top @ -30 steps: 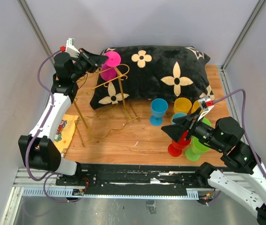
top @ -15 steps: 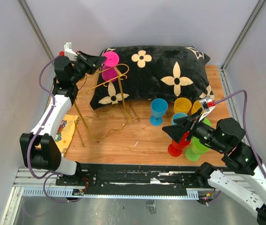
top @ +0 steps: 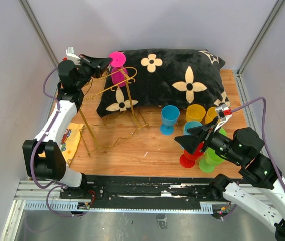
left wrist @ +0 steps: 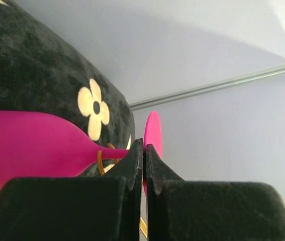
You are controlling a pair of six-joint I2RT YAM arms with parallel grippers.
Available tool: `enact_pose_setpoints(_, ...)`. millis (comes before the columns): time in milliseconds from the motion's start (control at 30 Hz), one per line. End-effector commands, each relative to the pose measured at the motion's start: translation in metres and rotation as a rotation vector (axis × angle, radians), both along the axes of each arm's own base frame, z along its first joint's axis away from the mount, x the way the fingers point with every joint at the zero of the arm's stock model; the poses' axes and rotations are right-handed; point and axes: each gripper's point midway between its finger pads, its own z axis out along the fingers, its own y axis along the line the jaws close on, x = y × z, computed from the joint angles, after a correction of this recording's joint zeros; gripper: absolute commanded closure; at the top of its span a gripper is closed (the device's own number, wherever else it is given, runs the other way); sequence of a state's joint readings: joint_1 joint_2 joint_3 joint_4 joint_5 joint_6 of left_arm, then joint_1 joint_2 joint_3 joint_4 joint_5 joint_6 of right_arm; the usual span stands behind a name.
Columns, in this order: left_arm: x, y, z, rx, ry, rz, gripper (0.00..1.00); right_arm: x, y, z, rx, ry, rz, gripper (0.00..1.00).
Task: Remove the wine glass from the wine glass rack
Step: Pick up the wine glass from the wine rack.
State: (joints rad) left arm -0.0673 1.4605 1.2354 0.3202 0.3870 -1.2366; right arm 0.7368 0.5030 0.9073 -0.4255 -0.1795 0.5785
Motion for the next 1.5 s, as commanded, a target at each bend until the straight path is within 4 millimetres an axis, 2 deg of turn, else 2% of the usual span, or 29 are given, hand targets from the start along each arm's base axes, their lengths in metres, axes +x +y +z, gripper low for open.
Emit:
enact_pose_setpoints(0, 0.010, 0.020, 0.018, -0.057, -0.057, 0.095, 0.99, 0.000, -0.004, 0.006, 0.007, -0.025, -0.015, 0.09)
enact_pose_setpoints(300, 0.016, 0.015, 0.022, -0.035, -0.076, 0.065, 0.98, 0.001, -0.005, 0.006, 0.006, -0.025, -0.019, 0.09)
enact_pose_setpoints(433, 0.021, 0.008, 0.020, 0.043, -0.078, 0.021, 0.96, 0.001, -0.004, 0.007, 0.005, -0.027, -0.018, 0.09)
enact_pose_setpoints(667, 0.027, 0.010, 0.019, 0.176, -0.080, 0.032, 0.97, 0.001, -0.003, 0.007, 0.003, -0.023, -0.016, 0.09)
enact_pose_setpoints(767, 0.026, 0.003, 0.016, 0.204, -0.062, -0.021, 0.96, 0.002, -0.003, 0.007, 0.003, -0.024, -0.016, 0.09)
enact_pose_setpoints(900, 0.015, -0.016, 0.019, 0.183, -0.099, -0.155, 0.94, 0.002, -0.002, 0.007, 0.002, -0.020, -0.013, 0.09)
enact_pose_setpoints(1000, 0.011, -0.021, 0.022, 0.176, -0.108, -0.200, 0.93, 0.002, -0.002, 0.007, 0.002, -0.021, -0.013, 0.09)
enact_pose_setpoints(1267, 0.024, -0.015, 0.009, 0.209, -0.071, -0.151, 0.90, 0.002, -0.002, 0.006, 0.000, -0.022, -0.012, 0.09)
enact_pose_setpoints(1467, 0.039, 0.001, 0.000, 0.243, -0.020, -0.039, 0.89, 0.002, -0.004, 0.005, -0.002, -0.022, -0.021, 0.09)
